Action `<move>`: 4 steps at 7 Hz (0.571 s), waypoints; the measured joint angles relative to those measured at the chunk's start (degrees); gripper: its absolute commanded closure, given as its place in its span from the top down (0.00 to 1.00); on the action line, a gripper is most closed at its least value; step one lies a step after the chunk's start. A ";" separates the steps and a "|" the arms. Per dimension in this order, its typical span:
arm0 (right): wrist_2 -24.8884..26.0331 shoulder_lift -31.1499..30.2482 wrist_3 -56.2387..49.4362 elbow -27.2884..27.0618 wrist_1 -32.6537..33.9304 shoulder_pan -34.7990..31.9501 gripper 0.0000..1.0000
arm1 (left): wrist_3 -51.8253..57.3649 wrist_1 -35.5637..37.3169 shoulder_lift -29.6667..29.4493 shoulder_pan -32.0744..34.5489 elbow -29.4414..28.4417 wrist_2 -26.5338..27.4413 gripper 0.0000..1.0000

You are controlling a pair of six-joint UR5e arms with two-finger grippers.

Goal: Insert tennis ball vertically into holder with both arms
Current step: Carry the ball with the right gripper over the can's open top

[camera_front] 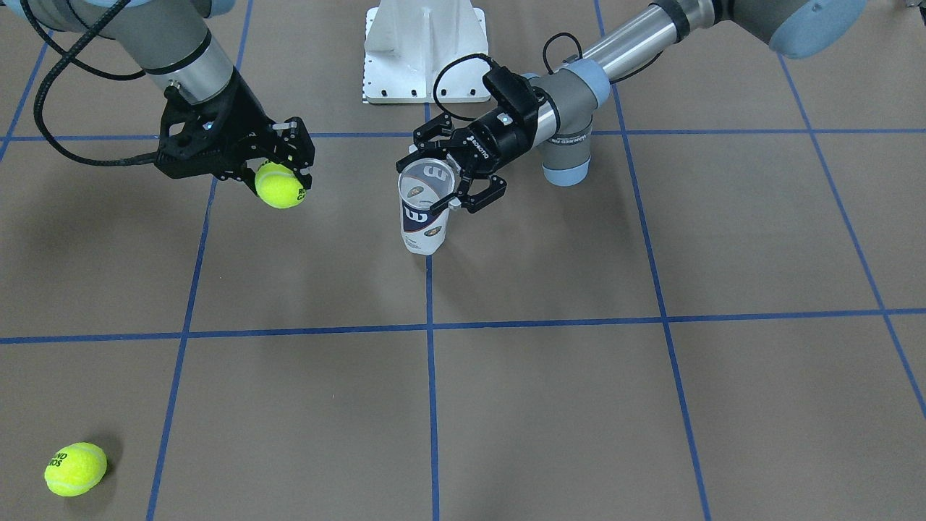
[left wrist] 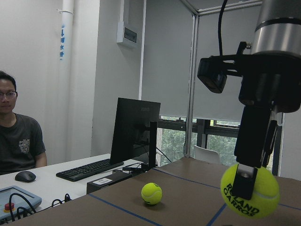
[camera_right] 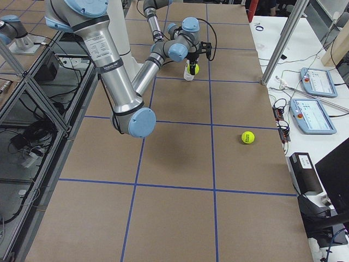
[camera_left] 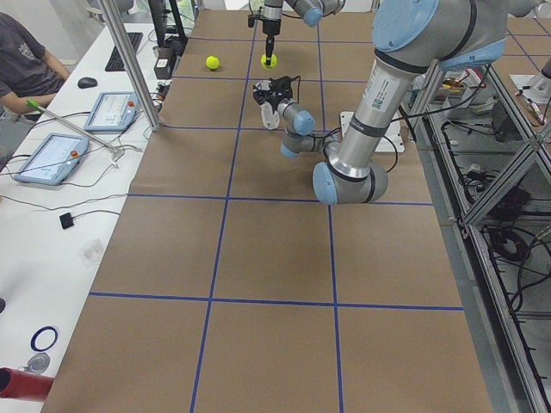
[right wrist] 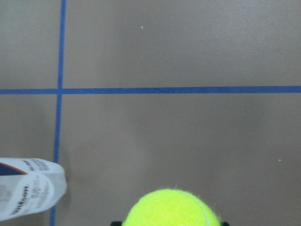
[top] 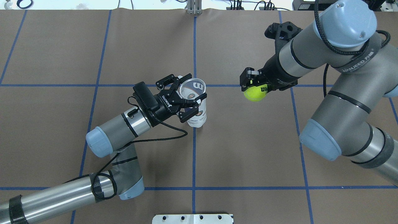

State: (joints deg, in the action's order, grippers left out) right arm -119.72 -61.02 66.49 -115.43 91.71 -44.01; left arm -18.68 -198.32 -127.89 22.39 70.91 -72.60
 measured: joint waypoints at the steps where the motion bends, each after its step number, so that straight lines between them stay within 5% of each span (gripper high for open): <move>1: 0.05 2.20 2.34 0.27 0.56 0.31 0.00 | 1.28 -0.10 -0.06 -0.30 -0.18 0.00 0.77; 4: 0.29 7.79 6.84 2.53 0.87 1.34 0.00 | 2.46 -0.20 -0.21 -1.22 -0.32 0.00 0.82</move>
State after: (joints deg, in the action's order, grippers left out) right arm -119.43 -53.24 73.32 -112.90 92.58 -42.67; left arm -16.22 -198.52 -128.10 21.17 70.59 -72.60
